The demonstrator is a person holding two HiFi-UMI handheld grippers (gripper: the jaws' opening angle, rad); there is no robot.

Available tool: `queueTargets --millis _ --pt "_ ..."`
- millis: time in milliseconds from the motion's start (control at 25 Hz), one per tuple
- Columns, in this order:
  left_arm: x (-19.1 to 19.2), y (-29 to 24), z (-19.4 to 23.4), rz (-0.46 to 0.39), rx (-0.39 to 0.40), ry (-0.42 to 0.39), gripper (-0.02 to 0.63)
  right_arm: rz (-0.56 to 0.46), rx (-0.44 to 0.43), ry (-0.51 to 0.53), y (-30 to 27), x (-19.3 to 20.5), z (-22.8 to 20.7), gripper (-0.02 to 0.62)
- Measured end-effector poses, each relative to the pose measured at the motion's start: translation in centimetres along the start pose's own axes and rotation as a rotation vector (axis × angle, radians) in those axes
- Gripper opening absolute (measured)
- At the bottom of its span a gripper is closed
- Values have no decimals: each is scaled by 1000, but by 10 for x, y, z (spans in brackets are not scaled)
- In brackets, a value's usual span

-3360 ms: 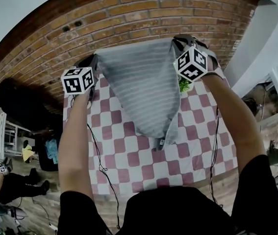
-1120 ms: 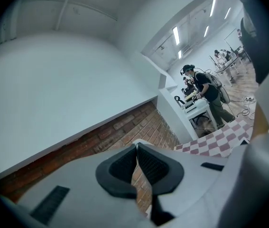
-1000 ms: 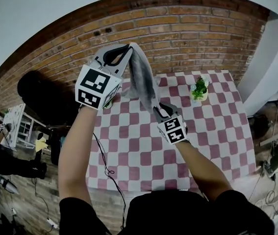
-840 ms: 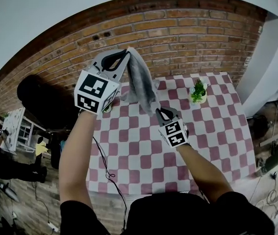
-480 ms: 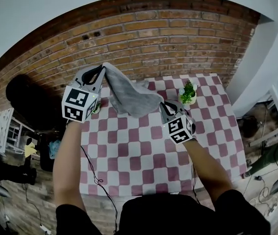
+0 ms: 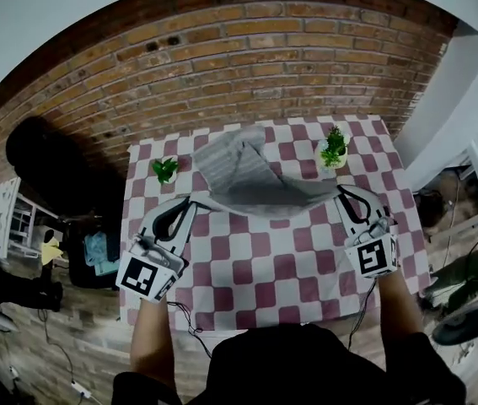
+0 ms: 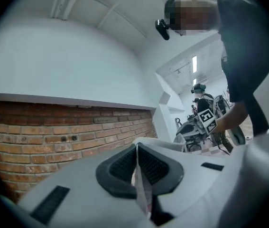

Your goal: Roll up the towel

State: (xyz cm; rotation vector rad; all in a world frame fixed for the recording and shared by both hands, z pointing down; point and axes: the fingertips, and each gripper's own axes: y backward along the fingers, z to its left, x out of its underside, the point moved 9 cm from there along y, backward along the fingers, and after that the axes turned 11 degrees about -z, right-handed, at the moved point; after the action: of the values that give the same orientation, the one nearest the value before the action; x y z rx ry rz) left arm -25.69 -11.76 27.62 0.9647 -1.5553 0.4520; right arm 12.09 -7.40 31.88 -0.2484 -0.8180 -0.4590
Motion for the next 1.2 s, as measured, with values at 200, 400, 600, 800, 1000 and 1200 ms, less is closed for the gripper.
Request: queueTargets --millis 200,400,600,800,1000,1200 --pt "18 45 -39 19 2 86 12 26 62 61 47 -13 27 23" --pt "32 80 -77 56 0 146 14 86 17 59 85 -6 62 23" --pt "42 104 -125 98 -49 169 12 112 -73 66 122 11 95 23" --pt "54 138 -183 161 -100 212 14 111 -126 49 168 15 117 23" --pt "47 182 -232 186 -178 249 14 83 -173 26 210 8 136 23" --pt "32 223 -284 188 -203 267 14 82 -205 13 261 0 159 23"
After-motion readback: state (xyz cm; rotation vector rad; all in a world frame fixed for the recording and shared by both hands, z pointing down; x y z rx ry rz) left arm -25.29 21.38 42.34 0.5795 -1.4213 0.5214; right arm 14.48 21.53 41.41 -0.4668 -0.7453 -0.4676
